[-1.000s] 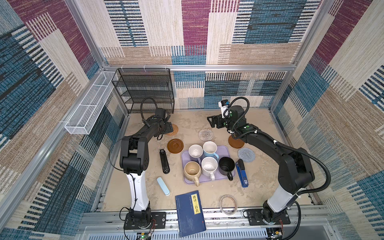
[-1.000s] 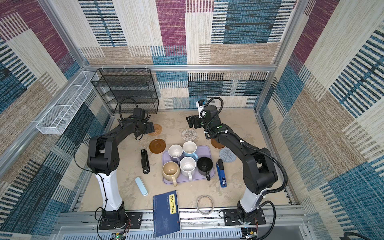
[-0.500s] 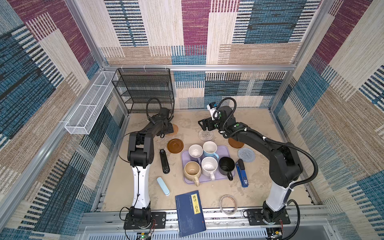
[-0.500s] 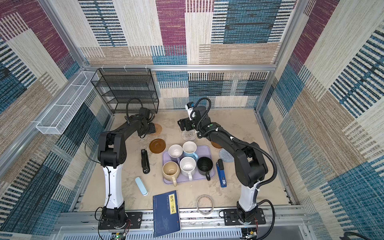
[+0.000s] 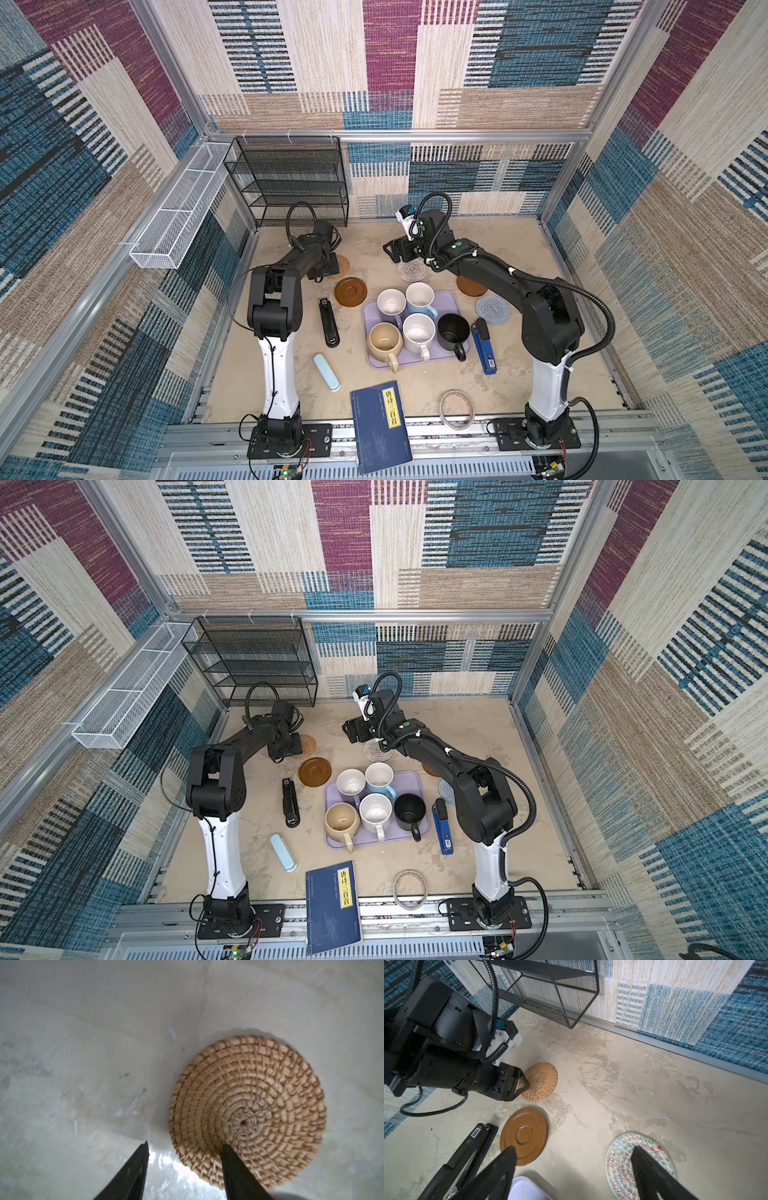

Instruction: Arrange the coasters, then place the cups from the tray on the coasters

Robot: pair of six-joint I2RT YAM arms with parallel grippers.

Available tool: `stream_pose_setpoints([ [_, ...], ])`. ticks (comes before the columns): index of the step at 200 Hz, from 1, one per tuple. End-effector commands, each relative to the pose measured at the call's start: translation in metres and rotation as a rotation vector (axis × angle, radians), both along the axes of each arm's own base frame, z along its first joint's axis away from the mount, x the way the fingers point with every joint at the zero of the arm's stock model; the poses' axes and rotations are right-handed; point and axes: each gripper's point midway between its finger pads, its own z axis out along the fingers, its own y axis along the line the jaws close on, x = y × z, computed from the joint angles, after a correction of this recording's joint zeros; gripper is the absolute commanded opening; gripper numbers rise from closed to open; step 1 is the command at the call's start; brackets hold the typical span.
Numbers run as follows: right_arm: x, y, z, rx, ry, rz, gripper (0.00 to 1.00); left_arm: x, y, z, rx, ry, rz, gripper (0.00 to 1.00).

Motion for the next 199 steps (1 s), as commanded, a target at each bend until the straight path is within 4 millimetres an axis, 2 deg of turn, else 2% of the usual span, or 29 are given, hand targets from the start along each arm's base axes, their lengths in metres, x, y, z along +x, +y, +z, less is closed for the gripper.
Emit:
stream_pose_setpoints([
  [1,-0.002,0.008,0.0,-0.003,-0.001,0.026,0.89,-0.014,0.009,0.005,-0.003,0.02,0.021,0.59],
  [28,-0.004,0.014,-0.002,-0.005,0.007,0.039,0.88,-0.028,0.019,0.005,0.006,0.022,0.04,0.59],
  [61,-0.008,0.015,-0.003,0.003,0.012,0.041,0.88,-0.038,0.019,-0.002,-0.024,0.046,0.041,0.59],
  [72,-0.01,0.015,-0.003,0.007,0.011,0.041,0.88,-0.036,0.013,0.004,-0.061,0.022,0.04,0.59],
  [94,-0.012,0.014,-0.005,0.013,0.017,0.04,0.88,-0.019,0.001,0.021,-0.119,-0.068,0.029,0.61],
  [116,-0.015,0.017,-0.006,0.011,0.022,0.047,0.88,-0.008,-0.006,0.019,-0.144,-0.036,0.019,0.63],
  [132,-0.016,0.017,-0.008,0.001,0.024,0.046,0.88,-0.002,-0.002,0.014,-0.112,-0.032,0.03,0.64],
  [163,-0.016,0.015,-0.006,-0.005,0.018,0.039,0.88,-0.001,0.001,-0.004,-0.096,0.042,0.046,0.63],
  [199,-0.016,0.015,-0.006,-0.006,0.02,0.04,0.88,-0.009,0.013,-0.003,-0.026,0.074,0.067,0.62],
])
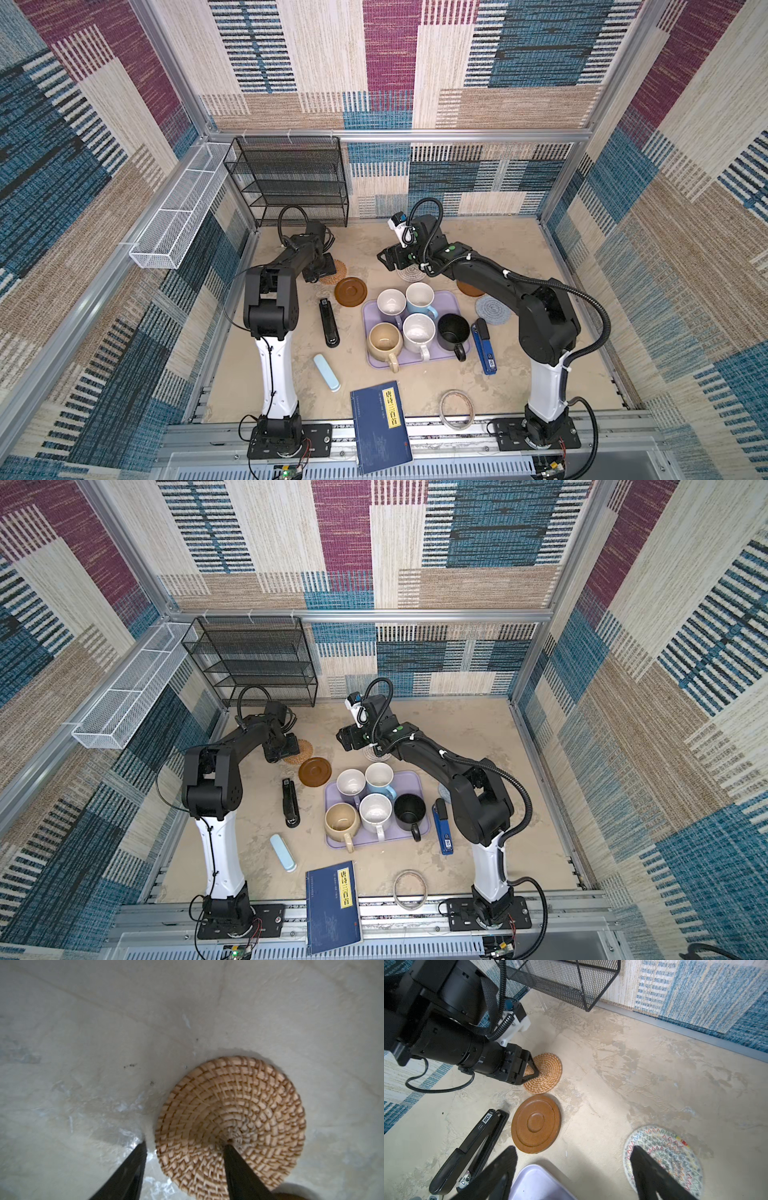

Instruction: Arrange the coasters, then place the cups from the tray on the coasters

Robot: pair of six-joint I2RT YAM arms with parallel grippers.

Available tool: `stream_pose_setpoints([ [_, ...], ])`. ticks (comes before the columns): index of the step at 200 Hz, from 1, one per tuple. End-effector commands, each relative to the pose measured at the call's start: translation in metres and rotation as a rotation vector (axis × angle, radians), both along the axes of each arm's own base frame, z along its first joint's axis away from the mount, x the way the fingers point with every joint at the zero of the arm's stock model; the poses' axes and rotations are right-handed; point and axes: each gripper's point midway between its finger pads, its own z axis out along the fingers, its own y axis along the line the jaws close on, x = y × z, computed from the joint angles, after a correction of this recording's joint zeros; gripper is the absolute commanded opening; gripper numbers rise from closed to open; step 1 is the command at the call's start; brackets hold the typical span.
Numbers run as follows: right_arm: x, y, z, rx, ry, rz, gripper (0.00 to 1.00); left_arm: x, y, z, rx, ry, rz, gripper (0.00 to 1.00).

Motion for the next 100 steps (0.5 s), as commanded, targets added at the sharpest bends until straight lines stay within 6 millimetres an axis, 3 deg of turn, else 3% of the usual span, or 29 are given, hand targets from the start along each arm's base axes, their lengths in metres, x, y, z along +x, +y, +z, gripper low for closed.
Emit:
stream_pose_setpoints([
  [1,0.001,0.002,0.008,0.01,-0.025,-0.002,0.88,-0.014,0.013,-0.001,0.067,0.06,0.03,0.62],
  [29,0.001,0.002,0.005,0.01,-0.015,-0.001,0.88,-0.027,0.02,-0.004,0.083,0.1,0.038,0.6],
  [59,0.0,0.003,0.004,0.015,-0.011,0.002,0.88,-0.027,0.019,-0.007,0.062,0.093,0.032,0.6],
  [82,0.0,0.002,0.005,0.013,-0.013,0.001,0.88,-0.029,0.032,0.004,0.12,0.083,0.048,0.59],
  [100,0.0,0.0,0.007,0.004,-0.023,-0.001,0.88,-0.017,0.022,0.013,0.06,0.014,0.027,0.65],
])
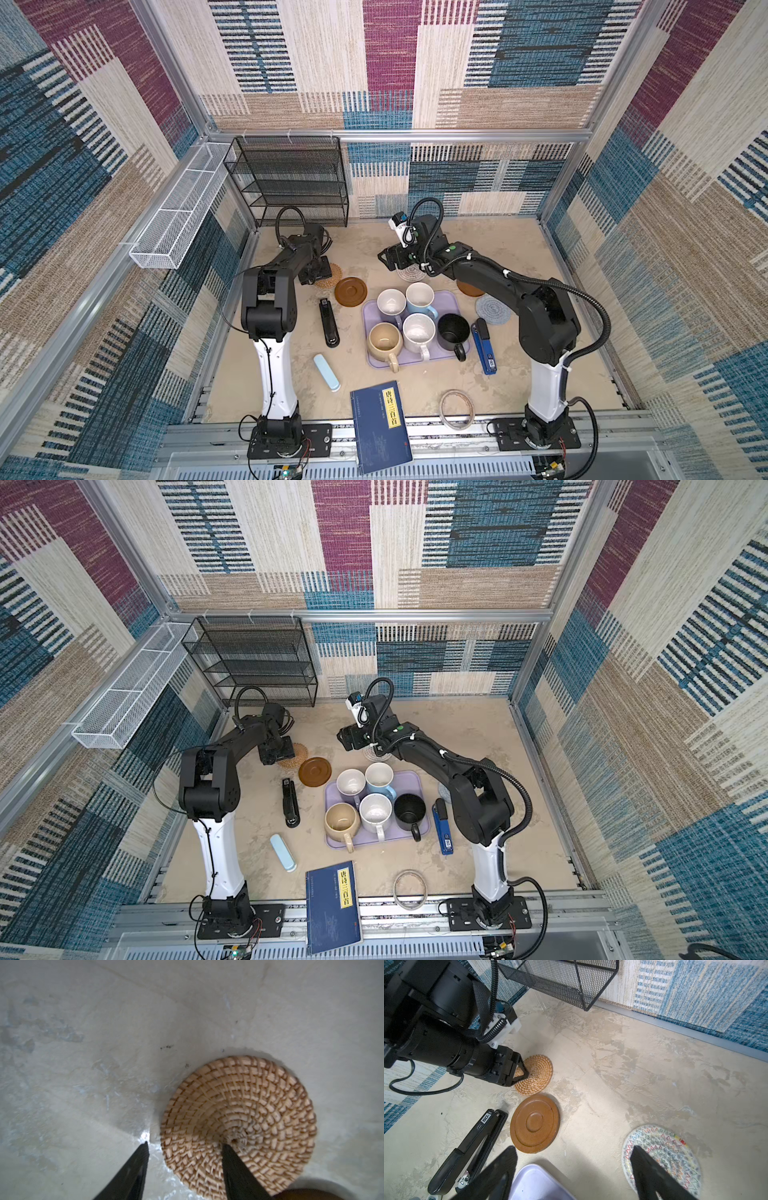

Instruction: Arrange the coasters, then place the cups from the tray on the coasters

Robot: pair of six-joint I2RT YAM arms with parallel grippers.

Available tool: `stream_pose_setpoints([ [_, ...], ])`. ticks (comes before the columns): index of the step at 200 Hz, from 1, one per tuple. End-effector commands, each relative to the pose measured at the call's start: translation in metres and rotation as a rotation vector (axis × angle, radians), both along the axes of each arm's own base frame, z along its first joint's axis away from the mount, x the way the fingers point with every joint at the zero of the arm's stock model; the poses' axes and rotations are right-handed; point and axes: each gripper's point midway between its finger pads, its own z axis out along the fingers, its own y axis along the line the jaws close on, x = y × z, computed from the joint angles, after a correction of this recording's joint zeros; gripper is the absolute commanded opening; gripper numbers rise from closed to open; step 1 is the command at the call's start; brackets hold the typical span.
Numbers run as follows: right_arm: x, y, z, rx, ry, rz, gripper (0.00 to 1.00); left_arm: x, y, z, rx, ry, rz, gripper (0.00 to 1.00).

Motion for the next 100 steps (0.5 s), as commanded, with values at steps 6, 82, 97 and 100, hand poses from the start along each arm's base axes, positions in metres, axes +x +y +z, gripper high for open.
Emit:
stream_pose_setpoints([
  [6,0.001,0.0,0.009,0.004,-0.031,-0.004,0.88,0.006,-0.001,0.016,-0.018,-0.047,-0.02,0.68],
  [82,0.001,-0.02,0.039,-0.017,-0.121,-0.072,0.99,0.003,-0.028,0.114,-0.155,-0.27,-0.057,0.99],
  [97,0.001,-0.03,0.046,-0.025,-0.16,-0.111,1.0,-0.007,-0.045,0.13,-0.235,-0.323,-0.088,0.99],
  [100,0.001,-0.032,0.047,-0.028,-0.168,-0.123,1.0,-0.009,-0.049,0.134,-0.254,-0.334,-0.09,0.99],
])
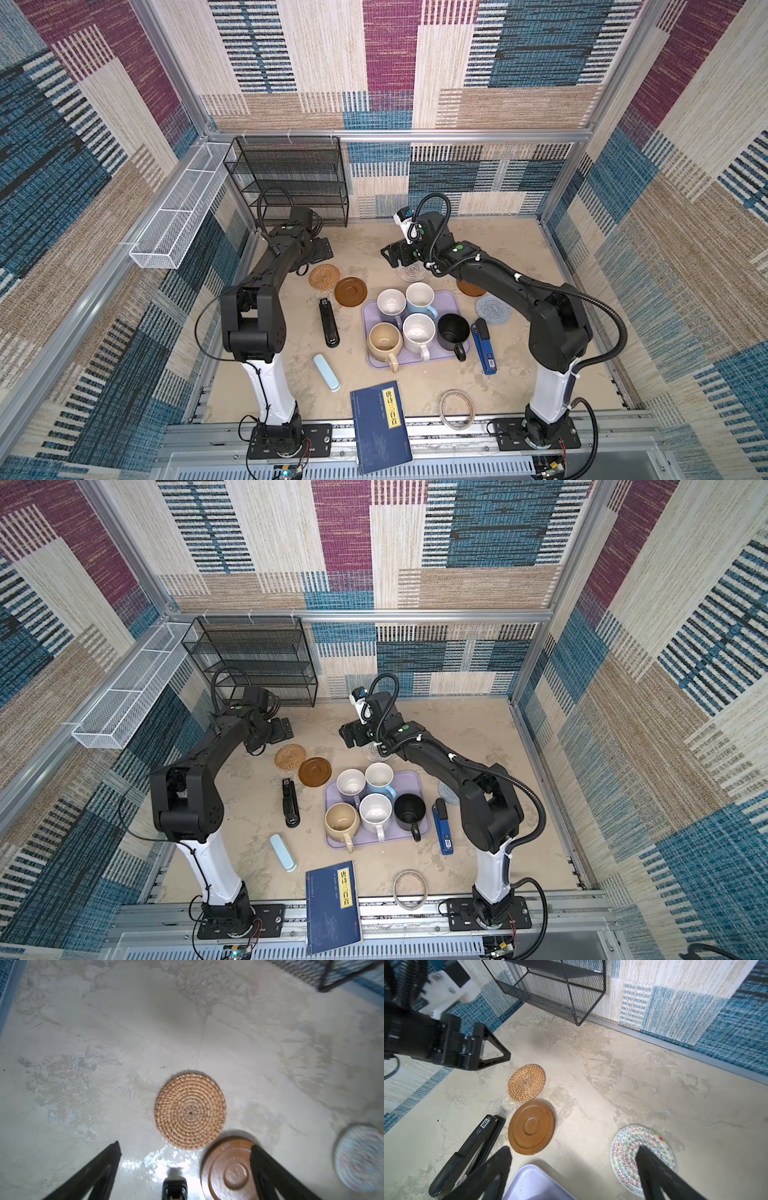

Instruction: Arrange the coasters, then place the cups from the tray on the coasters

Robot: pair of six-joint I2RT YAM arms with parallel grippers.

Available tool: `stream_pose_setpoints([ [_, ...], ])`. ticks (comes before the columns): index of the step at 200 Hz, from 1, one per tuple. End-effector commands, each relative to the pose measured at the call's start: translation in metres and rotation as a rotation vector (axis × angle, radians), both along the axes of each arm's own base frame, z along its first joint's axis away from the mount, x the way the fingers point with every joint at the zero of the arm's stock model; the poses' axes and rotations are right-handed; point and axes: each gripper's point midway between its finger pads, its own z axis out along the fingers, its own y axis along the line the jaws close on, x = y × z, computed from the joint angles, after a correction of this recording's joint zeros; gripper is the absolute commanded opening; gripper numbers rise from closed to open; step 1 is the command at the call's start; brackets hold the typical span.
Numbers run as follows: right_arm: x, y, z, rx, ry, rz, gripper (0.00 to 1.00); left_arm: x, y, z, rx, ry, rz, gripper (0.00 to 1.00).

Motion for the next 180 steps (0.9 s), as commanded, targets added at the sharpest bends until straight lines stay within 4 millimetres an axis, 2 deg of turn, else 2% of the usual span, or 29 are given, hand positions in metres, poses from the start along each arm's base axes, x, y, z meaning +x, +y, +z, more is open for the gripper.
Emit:
stream_pose_setpoints([
  [1,0.006,-0.015,0.017,-0.012,-0.089,-0.076,1.0,-0.01,-0.029,0.02,-0.142,-0.07,-0.06,0.99],
  [24,0.008,-0.04,0.022,-0.012,-0.123,-0.203,1.0,-0.034,-0.053,0.027,-0.249,-0.091,-0.085,0.99],
  [39,0.006,-0.046,0.018,-0.057,-0.124,-0.2,1.0,-0.051,-0.069,0.026,-0.299,-0.087,-0.098,0.97],
  [60,0.001,-0.052,0.014,-0.08,-0.133,-0.189,1.0,-0.073,-0.092,0.014,-0.366,-0.076,-0.105,0.92],
  [75,-0.005,-0.053,0.017,-0.054,-0.145,-0.154,1.0,-0.079,-0.101,0.0,-0.374,-0.062,-0.077,0.87],
  [93,-0.013,-0.051,0.017,-0.02,-0.139,-0.11,1.0,-0.081,-0.103,-0.026,-0.361,0.004,-0.033,0.83],
  [120,-0.017,-0.053,0.006,-0.014,-0.102,-0.088,0.99,-0.078,-0.106,-0.057,-0.357,0.053,0.01,0.79],
  [144,-0.02,-0.062,-0.004,-0.014,-0.083,-0.089,0.99,-0.078,-0.101,-0.076,-0.279,0.082,0.037,0.73],
  [180,-0.017,-0.073,-0.01,-0.017,-0.063,-0.099,0.98,-0.077,-0.094,-0.09,-0.191,0.096,0.06,0.68],
])
